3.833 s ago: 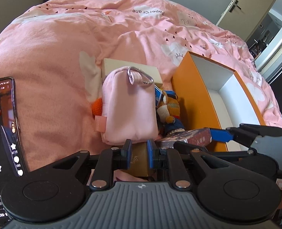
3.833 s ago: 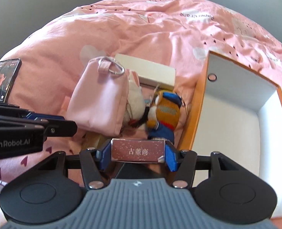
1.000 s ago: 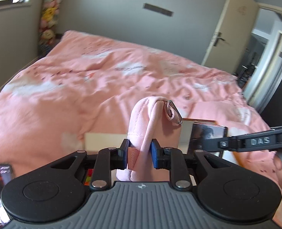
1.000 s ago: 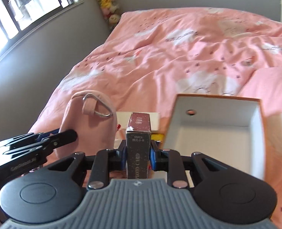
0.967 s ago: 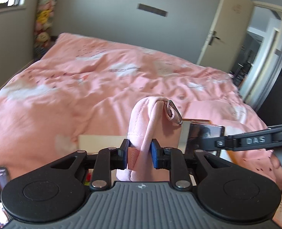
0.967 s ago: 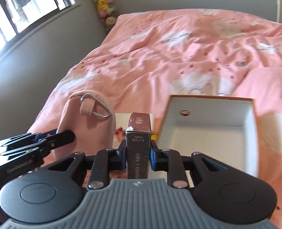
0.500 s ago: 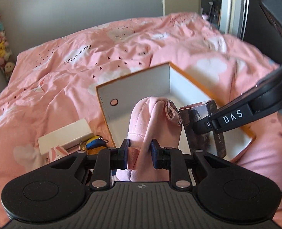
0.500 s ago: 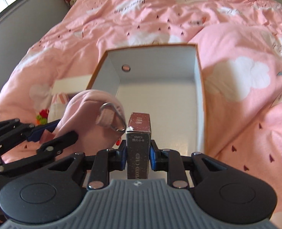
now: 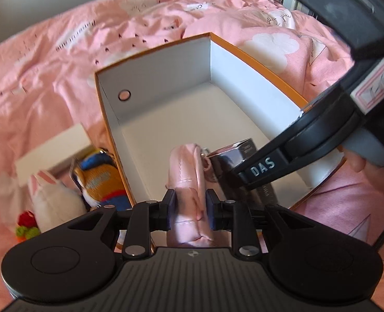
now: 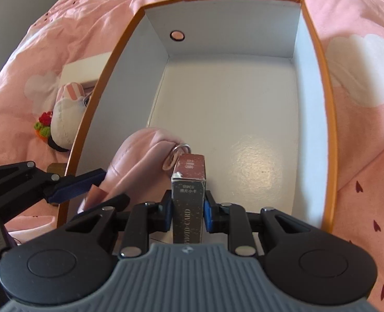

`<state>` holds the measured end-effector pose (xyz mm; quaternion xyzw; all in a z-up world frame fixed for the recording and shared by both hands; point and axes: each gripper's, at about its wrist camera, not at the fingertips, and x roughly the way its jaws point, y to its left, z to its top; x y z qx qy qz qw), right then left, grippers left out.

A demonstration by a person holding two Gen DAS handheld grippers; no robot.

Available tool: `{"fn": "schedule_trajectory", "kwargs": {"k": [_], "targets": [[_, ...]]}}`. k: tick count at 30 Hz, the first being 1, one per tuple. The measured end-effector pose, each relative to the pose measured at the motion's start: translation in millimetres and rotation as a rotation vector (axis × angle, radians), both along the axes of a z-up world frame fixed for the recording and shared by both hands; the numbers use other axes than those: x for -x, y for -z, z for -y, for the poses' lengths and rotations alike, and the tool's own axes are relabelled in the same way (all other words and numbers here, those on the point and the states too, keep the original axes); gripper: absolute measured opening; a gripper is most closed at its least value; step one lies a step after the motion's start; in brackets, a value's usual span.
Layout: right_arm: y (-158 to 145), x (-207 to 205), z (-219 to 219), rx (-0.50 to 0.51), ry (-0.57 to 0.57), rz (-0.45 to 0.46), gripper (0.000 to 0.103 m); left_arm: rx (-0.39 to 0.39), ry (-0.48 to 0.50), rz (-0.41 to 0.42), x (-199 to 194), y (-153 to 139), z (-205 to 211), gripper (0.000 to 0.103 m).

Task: Organize objects
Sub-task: 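Carry the pouch with the left tool while the right tool carries the card box into the orange box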

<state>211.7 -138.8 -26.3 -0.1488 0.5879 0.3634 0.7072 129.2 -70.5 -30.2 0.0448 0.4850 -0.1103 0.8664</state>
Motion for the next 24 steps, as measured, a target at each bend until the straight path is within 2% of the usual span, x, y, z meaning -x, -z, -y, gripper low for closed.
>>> {"fn": "schedule_trajectory", "kwargs": {"k": [5,11,18,21,24], "targets": [[12,-4,-11,0.024,-0.013,-0.041,0.024,0.237,-0.017,-0.12,-8,6,-29,0.03],[18,-10,-17,0.027,-0.016,-0.08,0.024,0.347,-0.016,-0.136,-4,-1,-55,0.03],[27,-18,-20,-0.003,0.027,-0.153,0.024,0.329,-0.046,-0.057,-4,-19,-72,0.03],[33,-17,-24,-0.029,0.025,-0.221,0.025,0.33,-0.082,-0.034,-6,-22,-79,0.032],[34,-8,-36,-0.006,0.004,-0.188,0.025,0.291,-0.104,-0.011,-6,-22,-81,0.04]]}}
